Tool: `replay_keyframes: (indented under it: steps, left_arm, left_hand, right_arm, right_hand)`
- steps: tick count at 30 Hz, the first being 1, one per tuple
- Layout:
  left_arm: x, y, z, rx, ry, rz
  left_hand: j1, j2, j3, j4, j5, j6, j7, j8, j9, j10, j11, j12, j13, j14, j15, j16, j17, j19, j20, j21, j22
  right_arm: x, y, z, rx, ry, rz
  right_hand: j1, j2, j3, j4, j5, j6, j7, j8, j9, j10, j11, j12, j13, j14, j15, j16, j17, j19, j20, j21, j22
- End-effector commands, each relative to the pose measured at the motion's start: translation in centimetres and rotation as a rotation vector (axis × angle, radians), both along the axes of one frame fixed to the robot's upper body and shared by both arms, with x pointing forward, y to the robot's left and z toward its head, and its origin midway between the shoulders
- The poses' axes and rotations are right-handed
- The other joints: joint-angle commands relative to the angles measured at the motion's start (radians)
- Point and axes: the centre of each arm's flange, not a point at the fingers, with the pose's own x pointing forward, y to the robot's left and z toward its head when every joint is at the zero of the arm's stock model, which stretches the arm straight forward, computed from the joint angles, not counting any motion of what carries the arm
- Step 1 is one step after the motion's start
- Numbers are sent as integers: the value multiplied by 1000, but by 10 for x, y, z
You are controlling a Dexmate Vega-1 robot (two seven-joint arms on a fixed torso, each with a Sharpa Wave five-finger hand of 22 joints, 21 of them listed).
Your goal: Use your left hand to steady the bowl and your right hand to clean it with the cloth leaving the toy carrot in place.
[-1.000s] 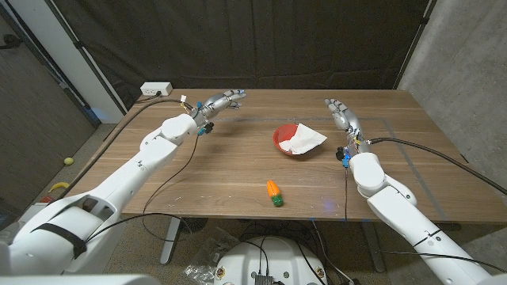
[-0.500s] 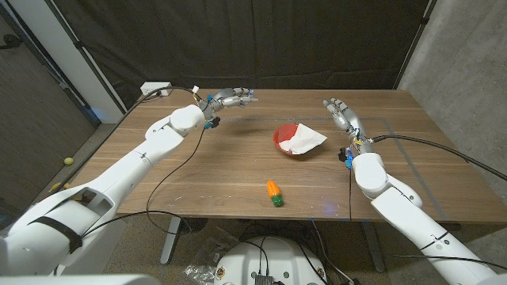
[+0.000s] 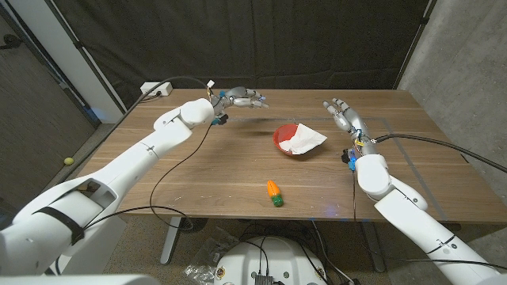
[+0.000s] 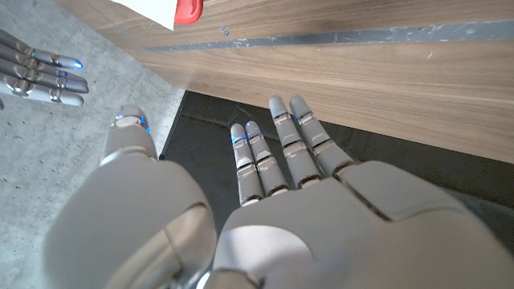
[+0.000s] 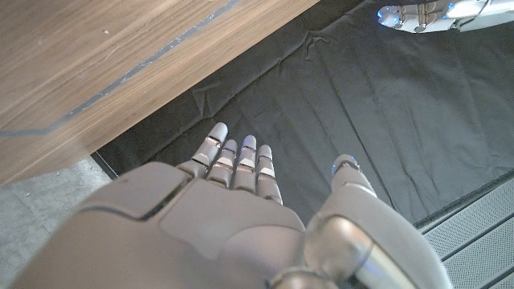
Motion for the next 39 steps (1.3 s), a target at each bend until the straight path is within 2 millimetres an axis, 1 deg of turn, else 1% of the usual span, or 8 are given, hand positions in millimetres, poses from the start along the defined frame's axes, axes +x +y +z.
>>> replay_keyframes:
  steps: [1,4,7,8,11,17,25,39]
  left_arm:
    - [-5,-31,2,127,-9,19]
    - [-5,-36,1,151,-11,39]
    - [-4,-40,-1,156,-41,55]
    - [-3,-41,-2,161,-49,64]
    - [-2,-46,-4,183,-52,85]
    - [2,-58,-6,264,-19,123]
    - [5,-74,-9,349,-10,163]
    - [6,-97,-6,453,-15,218]
  left_hand:
    - [33,10,1,-2,13,38,0,13,5,30,2,7,10,25,-120,19,12,17,1,7,5]
    - [52,15,1,-1,17,57,3,18,6,66,0,19,16,49,-119,32,20,35,2,16,9]
    - [65,16,-4,3,18,101,9,32,6,103,3,32,23,83,-125,50,29,62,-10,32,16]
    - [70,14,-11,6,18,131,16,40,6,125,-11,39,27,109,-131,60,33,95,-27,47,18]
    - [80,14,-19,10,18,163,24,47,6,164,-6,51,33,165,-143,79,37,148,-42,69,15]
    - [85,4,-34,14,15,197,46,53,5,213,-1,63,38,226,-143,97,38,186,-37,87,13]
    - [63,-33,-79,14,8,236,61,58,3,255,3,70,38,259,-141,104,36,212,-28,99,10]
    - [63,-4,-117,21,6,306,80,57,1,341,6,79,29,311,-151,116,36,273,-40,123,6]
  right_arm:
    - [-6,-5,-3,-12,-11,-16]
    - [-7,-7,-4,-14,-14,-12]
    - [-7,-8,-5,-8,-14,-10]
    - [-6,-8,-6,-6,-15,-9]
    - [-6,-9,-8,-5,-14,-7]
    - [-5,-11,-10,5,-13,0]
    - [-7,-14,-13,5,-15,2]
    - [-9,-17,-18,31,-22,11]
  right_hand:
    - [12,-1,0,-4,1,11,1,3,3,13,-6,9,4,14,-1,2,2,9,0,-3,5]
    - [13,-1,0,-5,1,13,1,3,3,14,-5,9,4,14,-2,2,2,10,1,-4,5]
    - [13,-1,-1,-6,1,15,2,3,3,15,-3,9,4,15,-1,2,2,12,1,-6,5]
    - [13,-1,-1,-6,1,15,2,3,3,15,-4,9,4,15,-1,2,2,12,1,-6,5]
    - [14,-1,-2,-7,1,16,2,3,3,17,-4,9,4,17,-4,3,2,12,2,-7,5]
    - [14,-1,-3,-8,1,19,2,3,3,18,-7,9,4,19,-7,3,2,14,1,-10,5]
    - [15,-1,-5,-9,1,21,3,3,3,21,-6,9,4,20,-8,3,2,16,0,-13,5]
    - [13,1,-9,-8,0,25,4,3,3,22,-5,8,4,22,-8,3,3,19,0,-19,5]
